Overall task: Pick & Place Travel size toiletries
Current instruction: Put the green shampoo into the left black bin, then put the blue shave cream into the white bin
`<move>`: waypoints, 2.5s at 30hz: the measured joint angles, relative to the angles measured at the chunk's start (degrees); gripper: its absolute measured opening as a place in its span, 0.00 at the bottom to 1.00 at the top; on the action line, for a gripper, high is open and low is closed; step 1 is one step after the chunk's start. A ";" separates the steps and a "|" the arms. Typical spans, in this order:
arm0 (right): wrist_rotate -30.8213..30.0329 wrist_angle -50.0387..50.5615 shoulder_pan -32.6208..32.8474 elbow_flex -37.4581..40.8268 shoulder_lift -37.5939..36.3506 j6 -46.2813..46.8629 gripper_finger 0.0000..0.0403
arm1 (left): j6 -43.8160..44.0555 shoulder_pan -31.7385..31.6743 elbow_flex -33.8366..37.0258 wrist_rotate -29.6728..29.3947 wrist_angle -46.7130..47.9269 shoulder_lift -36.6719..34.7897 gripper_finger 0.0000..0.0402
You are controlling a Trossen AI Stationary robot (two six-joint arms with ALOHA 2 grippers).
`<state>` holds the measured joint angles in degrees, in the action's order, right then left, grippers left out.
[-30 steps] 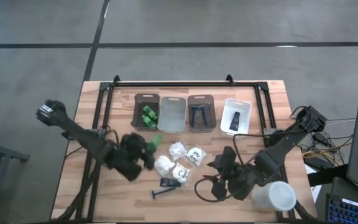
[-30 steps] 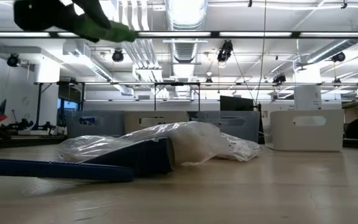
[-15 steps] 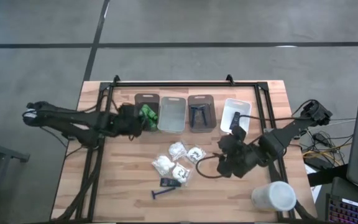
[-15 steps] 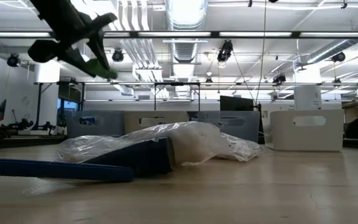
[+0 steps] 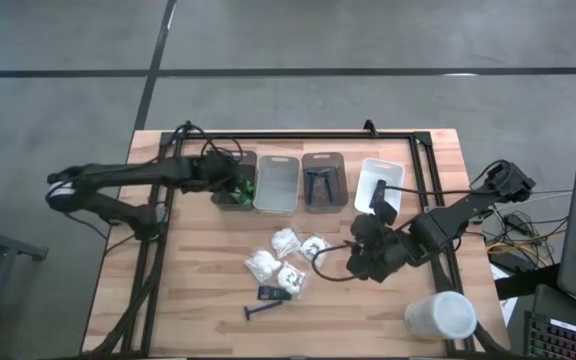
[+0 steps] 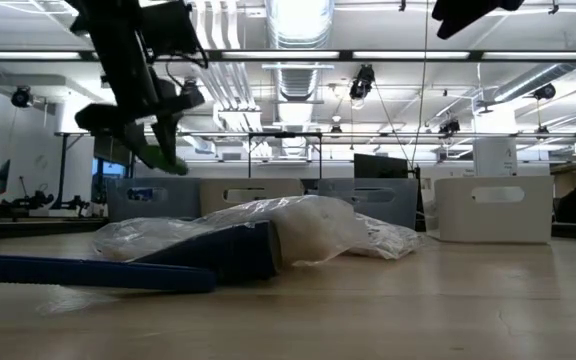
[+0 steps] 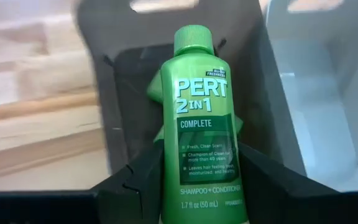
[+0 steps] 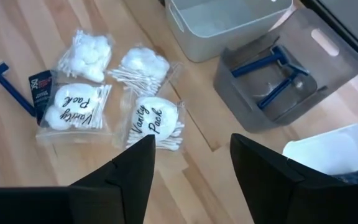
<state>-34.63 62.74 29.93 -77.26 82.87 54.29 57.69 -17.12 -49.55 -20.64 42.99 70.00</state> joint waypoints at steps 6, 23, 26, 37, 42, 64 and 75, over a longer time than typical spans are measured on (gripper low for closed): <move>4.36 -0.11 -1.26 0.38 0.00 2.31 0.48 | -2.11 -2.50 2.89 2.73 -4.00 4.34 0.43; 8.35 -2.01 -1.49 0.44 0.00 3.17 0.38 | -4.34 -0.58 3.02 2.76 -6.34 3.96 0.73; 8.35 -2.03 -1.49 0.55 0.00 3.15 0.36 | -6.15 3.91 2.03 3.34 -6.42 1.24 0.75; 7.13 -2.23 -1.49 2.07 0.13 1.07 0.31 | -9.23 33.85 1.98 1.97 -13.11 -1.56 0.70; 7.04 -2.29 -1.49 2.78 0.65 2.07 0.28 | -5.08 43.22 1.98 0.70 -16.72 3.02 0.70; 11.11 -2.13 1.62 2.93 3.15 4.43 0.16 | -30.27 49.86 -12.11 3.71 -27.19 33.87 0.67; 10.67 -2.10 1.60 2.93 3.13 4.01 0.26 | -26.38 49.79 -12.10 4.68 -25.48 35.96 0.59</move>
<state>-23.97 60.64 31.53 -74.32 86.00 58.30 31.31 32.67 -61.65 -15.96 17.52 105.96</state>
